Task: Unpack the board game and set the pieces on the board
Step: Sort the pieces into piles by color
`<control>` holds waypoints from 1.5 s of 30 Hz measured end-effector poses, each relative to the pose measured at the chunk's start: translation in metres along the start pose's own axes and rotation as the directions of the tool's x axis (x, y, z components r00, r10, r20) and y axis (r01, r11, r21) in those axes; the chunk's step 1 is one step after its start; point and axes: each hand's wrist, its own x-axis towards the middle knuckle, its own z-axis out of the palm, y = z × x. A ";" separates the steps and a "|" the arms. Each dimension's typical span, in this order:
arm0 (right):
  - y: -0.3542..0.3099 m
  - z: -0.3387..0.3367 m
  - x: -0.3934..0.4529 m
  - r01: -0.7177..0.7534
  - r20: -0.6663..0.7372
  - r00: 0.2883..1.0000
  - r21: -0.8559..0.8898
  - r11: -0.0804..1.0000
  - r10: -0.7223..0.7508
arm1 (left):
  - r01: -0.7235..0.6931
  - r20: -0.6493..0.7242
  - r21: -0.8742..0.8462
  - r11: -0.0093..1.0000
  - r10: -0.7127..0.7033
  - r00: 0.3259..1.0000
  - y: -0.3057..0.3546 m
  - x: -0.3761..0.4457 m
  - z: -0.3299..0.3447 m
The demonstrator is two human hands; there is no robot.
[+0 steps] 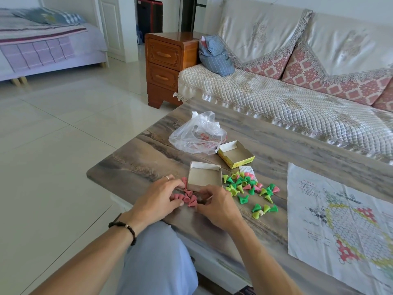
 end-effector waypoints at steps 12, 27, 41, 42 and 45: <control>0.072 -0.084 -0.009 -0.131 -0.217 0.969 -0.046 0.990 0.118 | -0.276 -0.032 0.079 0.958 0.279 0.960 0.085 0.066 0.048; 0.128 -0.101 0.034 -0.070 -0.123 0.992 -0.372 0.926 0.025 | -0.303 0.094 0.316 0.899 0.288 0.953 0.120 0.135 0.106; 0.134 -0.104 0.031 -0.124 -0.173 0.982 -0.262 0.957 0.080 | -0.202 -0.023 0.103 0.974 0.206 0.978 0.125 0.167 0.090; 0.135 -0.104 0.031 -0.124 -0.178 0.981 -0.242 0.962 0.082 | -0.202 0.005 0.116 0.972 0.203 0.979 0.127 0.173 0.091; 0.137 -0.106 0.031 -0.133 -0.185 0.978 -0.206 0.970 0.095 | -0.235 0.176 0.116 0.965 0.213 0.961 0.133 0.187 0.097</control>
